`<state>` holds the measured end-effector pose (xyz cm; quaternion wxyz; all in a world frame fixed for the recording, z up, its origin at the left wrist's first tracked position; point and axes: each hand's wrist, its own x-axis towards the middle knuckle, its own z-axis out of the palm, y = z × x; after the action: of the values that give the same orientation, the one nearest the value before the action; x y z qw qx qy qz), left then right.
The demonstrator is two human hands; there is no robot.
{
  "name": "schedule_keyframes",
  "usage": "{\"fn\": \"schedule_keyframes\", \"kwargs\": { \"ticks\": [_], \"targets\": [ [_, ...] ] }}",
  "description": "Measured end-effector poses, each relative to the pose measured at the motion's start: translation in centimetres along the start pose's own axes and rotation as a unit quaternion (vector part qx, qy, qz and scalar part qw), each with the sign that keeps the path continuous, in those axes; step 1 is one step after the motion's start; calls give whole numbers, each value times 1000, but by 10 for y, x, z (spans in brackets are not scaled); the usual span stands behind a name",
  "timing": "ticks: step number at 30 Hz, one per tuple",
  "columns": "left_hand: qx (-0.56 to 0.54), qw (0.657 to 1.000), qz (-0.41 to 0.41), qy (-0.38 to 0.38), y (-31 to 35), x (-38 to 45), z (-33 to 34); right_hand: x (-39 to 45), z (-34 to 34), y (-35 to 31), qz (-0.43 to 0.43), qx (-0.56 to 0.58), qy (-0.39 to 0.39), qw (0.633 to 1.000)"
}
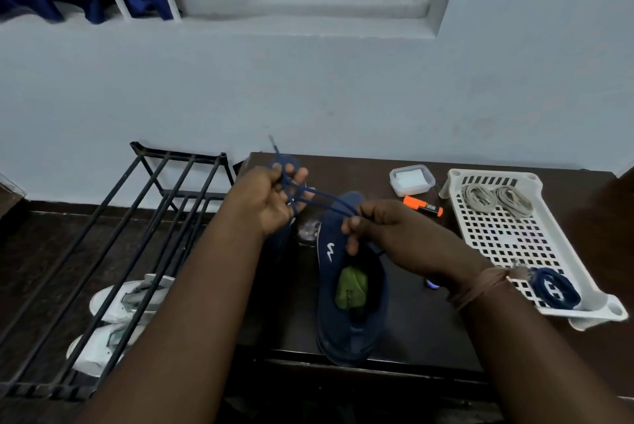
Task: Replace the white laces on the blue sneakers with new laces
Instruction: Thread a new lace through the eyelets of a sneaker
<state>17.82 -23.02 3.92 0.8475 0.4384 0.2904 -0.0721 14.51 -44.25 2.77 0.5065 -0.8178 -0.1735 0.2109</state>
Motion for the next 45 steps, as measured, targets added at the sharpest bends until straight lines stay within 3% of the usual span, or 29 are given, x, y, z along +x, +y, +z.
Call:
{"fn": "schedule_keyframes", "kwargs": {
  "ticks": [3,7,9,11,12,16,20,23,27,30,32,36,39,42,45],
  "targets": [
    [123,991,35,-27,-1,-5,0,9,1,2,49,204,37,977],
    [281,951,130,-12,3,-12,-8,18,-9,5,164,498,109,844],
    [414,883,219,42,-3,-13,-10,20,-8,5,177,535,133,815],
    [537,798,266,67,-18,-19,-6,22,-2,1,167,538,147,813],
    [557,790,252,44,-29,-20,-3,24,2,-2,158,538,148,815],
    [489,858,112,-109,-66,-21,12,27,6,-15,98,531,145,829],
    [406,893,77,-175,-71,-20,14,28,5,-17,33,538,107,836],
    [403,889,81,-199,-71,-18,9,32,5,-20,-12,543,89,835],
    [400,888,92,-205,-77,-15,12,37,-2,-16,4,523,179,833],
    [363,913,59,-176,-79,-15,17,37,-12,1,82,387,270,878],
    [299,940,-3,-163,-74,-18,20,34,-16,11,105,299,283,905],
    [121,975,-155,-101,-57,-18,17,21,-27,27,143,132,145,970],
    [13,979,-192,-70,-54,-13,11,10,-34,23,143,-59,32,987],
    [51,983,-162,-64,-58,-11,14,6,-30,6,71,-129,-26,989],
    [157,980,-84,-91,-65,-16,23,5,-22,-13,-62,-68,-38,995]
  ]
}}
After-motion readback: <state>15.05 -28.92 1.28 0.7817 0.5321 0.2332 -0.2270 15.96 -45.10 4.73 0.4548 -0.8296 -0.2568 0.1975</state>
